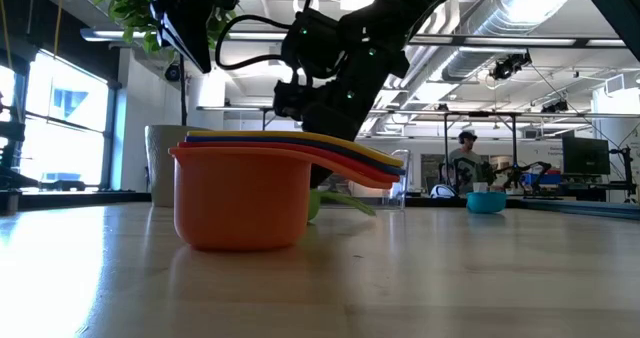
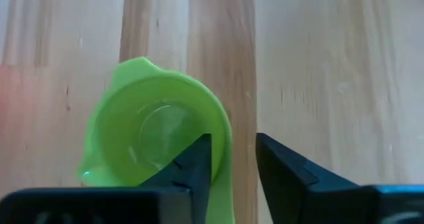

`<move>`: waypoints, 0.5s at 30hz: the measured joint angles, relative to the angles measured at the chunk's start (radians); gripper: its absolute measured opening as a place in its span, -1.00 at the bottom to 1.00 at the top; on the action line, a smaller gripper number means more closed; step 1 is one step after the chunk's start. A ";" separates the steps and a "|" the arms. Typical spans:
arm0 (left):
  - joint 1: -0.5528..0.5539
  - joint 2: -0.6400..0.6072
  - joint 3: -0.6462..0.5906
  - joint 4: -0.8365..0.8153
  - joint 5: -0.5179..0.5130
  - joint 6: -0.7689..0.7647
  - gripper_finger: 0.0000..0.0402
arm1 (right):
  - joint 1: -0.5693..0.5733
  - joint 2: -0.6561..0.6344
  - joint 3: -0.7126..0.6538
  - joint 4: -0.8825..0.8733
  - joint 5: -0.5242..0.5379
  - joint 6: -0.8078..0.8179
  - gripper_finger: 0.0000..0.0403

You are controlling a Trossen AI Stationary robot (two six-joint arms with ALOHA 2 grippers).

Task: Nest measuring cups in basket
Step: Stack the green measuring cup on top of the yellow measuring cup

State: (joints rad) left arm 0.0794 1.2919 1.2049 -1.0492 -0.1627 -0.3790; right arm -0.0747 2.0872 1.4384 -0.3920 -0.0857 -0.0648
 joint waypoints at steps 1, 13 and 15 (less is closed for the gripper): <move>0.000 0.000 0.000 0.000 0.000 0.000 -0.95 | 0.000 0.000 0.000 0.000 0.000 0.010 -0.57; 0.000 0.000 0.000 -0.001 0.000 0.017 -0.95 | -0.001 -0.008 0.000 -0.039 -0.002 0.283 -0.96; 0.000 0.000 0.000 -0.002 0.000 0.017 -0.95 | 0.003 -0.023 0.000 -0.056 -0.001 0.345 -0.98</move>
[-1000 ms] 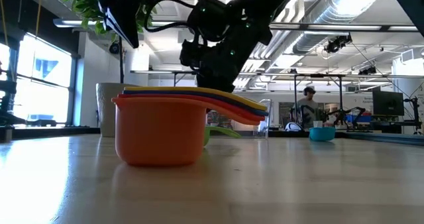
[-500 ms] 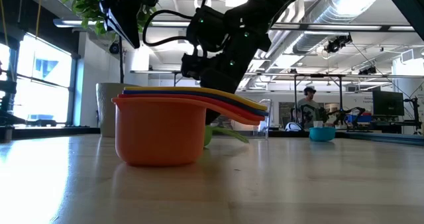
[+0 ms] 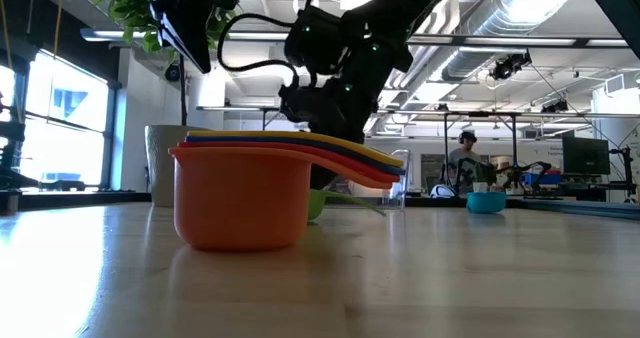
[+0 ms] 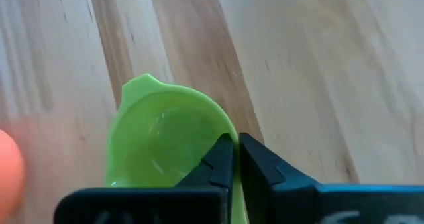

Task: Nest measuring cups in basket
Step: Stack the green measuring cup on top of the yellow measuring cup

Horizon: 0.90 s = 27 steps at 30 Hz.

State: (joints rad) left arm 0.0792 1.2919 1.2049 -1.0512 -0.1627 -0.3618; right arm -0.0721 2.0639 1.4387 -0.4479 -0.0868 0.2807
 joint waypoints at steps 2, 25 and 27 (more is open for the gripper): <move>0.000 0.000 0.000 -0.001 0.000 0.000 -0.95 | 0.007 -0.022 0.000 -0.021 0.002 0.083 -0.97; 0.000 0.000 0.000 0.001 0.000 0.098 -0.95 | 0.283 -0.136 0.000 -0.098 0.090 0.988 -1.00; 0.000 0.000 0.000 0.001 0.000 0.104 -0.95 | 0.307 -0.136 0.000 -0.093 0.114 1.045 -1.00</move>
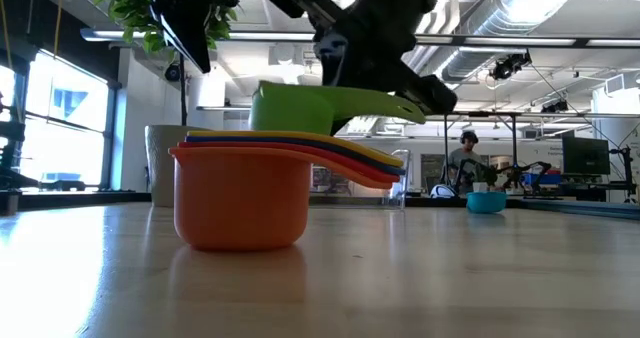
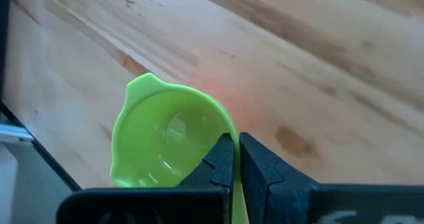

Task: Nest measuring cups in basket
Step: Stack the green measuring cup on top of the yellow measuring cup

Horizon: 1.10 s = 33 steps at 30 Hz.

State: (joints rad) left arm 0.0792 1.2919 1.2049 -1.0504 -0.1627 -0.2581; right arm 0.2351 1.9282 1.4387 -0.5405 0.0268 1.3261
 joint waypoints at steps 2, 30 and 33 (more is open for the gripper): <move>0.000 0.000 0.000 0.000 0.000 0.000 -0.95 | 0.022 0.000 0.003 0.008 0.027 0.051 -1.00; 0.000 0.000 0.000 0.001 0.000 0.000 -0.95 | 0.105 0.070 0.100 0.011 0.110 0.218 -1.00; 0.000 0.000 0.000 0.001 0.000 0.000 -0.95 | 0.099 0.087 0.100 0.028 0.092 0.207 -1.00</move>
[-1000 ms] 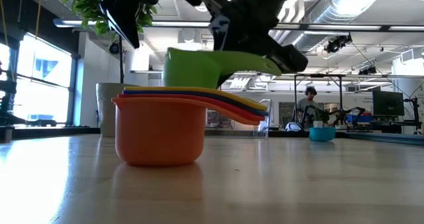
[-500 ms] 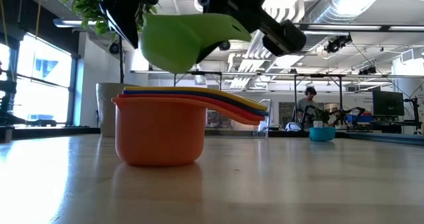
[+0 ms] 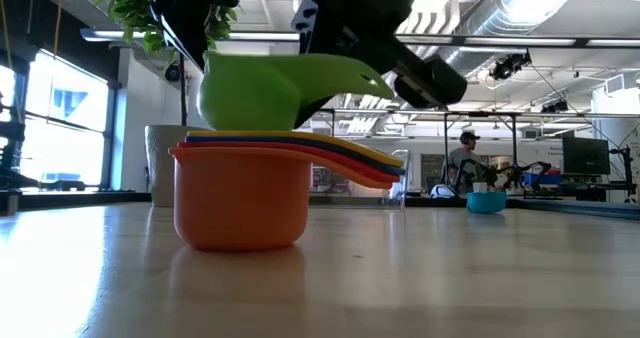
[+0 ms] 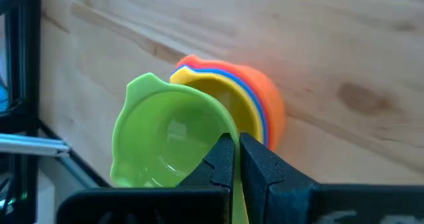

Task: Nest measuring cups in basket
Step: Stack the green measuring cup on top of the yellow measuring cup

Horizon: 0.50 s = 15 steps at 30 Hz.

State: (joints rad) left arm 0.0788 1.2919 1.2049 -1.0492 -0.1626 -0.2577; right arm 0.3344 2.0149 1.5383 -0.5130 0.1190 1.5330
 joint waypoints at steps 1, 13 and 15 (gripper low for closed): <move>0.000 0.000 0.000 -0.001 0.000 0.000 -0.95 | 0.000 0.001 0.000 -0.008 -0.001 -0.008 -1.00; 0.000 0.000 0.000 -0.001 0.000 0.000 -0.95 | -0.007 0.004 0.000 -0.003 -0.006 -0.030 -0.88; 0.000 0.000 0.000 -0.001 0.000 0.000 -0.95 | -0.007 0.004 0.000 -0.003 -0.005 -0.031 -0.84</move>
State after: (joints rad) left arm 0.0788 1.2919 1.2049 -1.0504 -0.1627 -0.2577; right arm 0.3271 2.0193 1.5387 -0.5163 0.1139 1.5024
